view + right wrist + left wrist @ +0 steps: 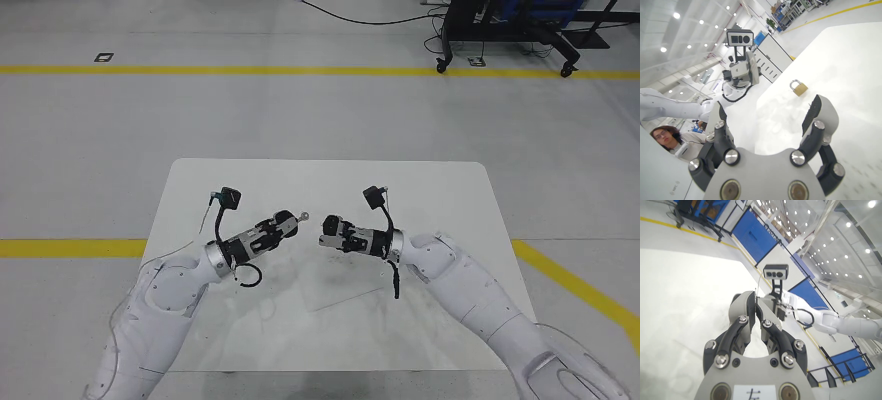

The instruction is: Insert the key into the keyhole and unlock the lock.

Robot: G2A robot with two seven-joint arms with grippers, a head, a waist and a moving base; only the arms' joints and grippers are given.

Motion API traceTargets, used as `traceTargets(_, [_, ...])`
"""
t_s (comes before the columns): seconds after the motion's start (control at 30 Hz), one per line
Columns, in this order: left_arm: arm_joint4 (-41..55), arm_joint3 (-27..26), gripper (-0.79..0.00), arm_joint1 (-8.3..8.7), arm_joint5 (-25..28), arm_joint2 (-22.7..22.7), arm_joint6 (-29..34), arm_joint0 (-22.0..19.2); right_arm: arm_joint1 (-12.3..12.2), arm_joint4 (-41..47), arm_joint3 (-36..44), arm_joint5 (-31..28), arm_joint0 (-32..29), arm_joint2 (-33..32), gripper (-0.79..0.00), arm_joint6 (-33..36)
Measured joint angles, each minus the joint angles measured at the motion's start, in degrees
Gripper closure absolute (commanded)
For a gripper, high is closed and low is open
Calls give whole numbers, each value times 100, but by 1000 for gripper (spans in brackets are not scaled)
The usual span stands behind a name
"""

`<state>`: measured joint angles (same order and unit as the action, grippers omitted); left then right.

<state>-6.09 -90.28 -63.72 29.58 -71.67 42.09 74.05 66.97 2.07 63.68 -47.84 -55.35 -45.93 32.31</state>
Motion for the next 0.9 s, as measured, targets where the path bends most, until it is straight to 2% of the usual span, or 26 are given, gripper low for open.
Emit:
traceTargets(0.07, [8, 27, 0, 35, -23, 44, 717, -137, -100, -5, 201, 124, -100, -183, -763, 278])
traceTargets(0.13, [45, 41, 0, 43, 22, 121, 1061, -196, -176, 75, 404, 226, -208, -323, -533, 514])
traceTargets(0.2, [91, 60, 0, 43, 58, 222, 1213, -256, -251, 204, 640, 340, -339, -464, -382, 762])
traceTargets(0.37, [38, 106, 0, 25, 146, 441, 1169, -355, -356, 433, 999, 565, -556, -603, -357, 1306])
traceTargets(0.5, [57, 163, 0, 30, 193, 490, 1129, -390, -358, 299, 1068, 737, -580, -597, -332, 1301])
traceTargets(0.83, [21, 175, 0, 62, 248, 556, 1086, -411, -348, 357, 1086, 633, -587, -594, -249, 1347])
traceTargets(0.9, [70, 180, 0, 66, 280, 585, 1107, -418, -347, 370, 1090, 647, -584, -589, -197, 1381])
